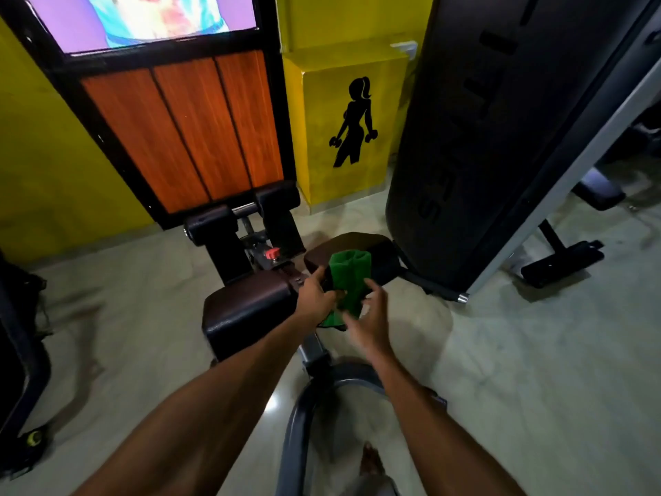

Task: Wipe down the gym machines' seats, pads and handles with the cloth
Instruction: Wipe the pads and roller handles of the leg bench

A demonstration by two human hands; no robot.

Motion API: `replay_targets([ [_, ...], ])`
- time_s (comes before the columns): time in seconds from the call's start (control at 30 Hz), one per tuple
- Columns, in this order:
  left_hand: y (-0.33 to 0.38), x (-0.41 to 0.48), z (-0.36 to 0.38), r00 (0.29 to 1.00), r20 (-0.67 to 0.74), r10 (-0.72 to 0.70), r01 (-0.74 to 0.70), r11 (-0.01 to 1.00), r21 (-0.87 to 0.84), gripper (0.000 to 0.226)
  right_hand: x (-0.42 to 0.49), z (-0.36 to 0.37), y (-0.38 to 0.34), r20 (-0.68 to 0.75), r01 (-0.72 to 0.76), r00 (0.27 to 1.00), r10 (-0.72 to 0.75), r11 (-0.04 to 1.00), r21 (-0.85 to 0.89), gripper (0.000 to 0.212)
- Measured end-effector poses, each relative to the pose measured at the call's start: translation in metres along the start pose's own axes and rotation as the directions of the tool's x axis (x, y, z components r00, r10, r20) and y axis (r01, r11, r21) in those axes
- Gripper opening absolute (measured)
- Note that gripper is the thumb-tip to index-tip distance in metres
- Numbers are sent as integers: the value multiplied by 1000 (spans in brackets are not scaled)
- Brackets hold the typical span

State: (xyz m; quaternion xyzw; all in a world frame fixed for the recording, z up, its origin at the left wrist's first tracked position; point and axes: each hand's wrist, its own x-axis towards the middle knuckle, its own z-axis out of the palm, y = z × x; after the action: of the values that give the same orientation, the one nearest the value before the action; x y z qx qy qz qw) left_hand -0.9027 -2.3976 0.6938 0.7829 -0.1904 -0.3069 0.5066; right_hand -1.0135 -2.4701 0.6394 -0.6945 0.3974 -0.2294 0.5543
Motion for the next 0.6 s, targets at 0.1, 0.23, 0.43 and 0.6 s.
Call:
replay_targets([
  [0.1,16,10,22,994,105,-32,23,996,92,43,12,0,22,45,13,999,-9,996,-92,96],
  [0.23,27,17,37,993,74,-86,88,996,-23,27,33,-6,29,-170,-24,985,8,995,-92,42],
  [0.43,6,32,38,865,-229,-447,385,883,-269,27,43,13,41,-91,-48,996,24,961,-273,55],
  [0.6,8,43,45,803,-138,-580,494,777,-390,25,54,32,51,7,-5,1000,9,913,-408,65],
])
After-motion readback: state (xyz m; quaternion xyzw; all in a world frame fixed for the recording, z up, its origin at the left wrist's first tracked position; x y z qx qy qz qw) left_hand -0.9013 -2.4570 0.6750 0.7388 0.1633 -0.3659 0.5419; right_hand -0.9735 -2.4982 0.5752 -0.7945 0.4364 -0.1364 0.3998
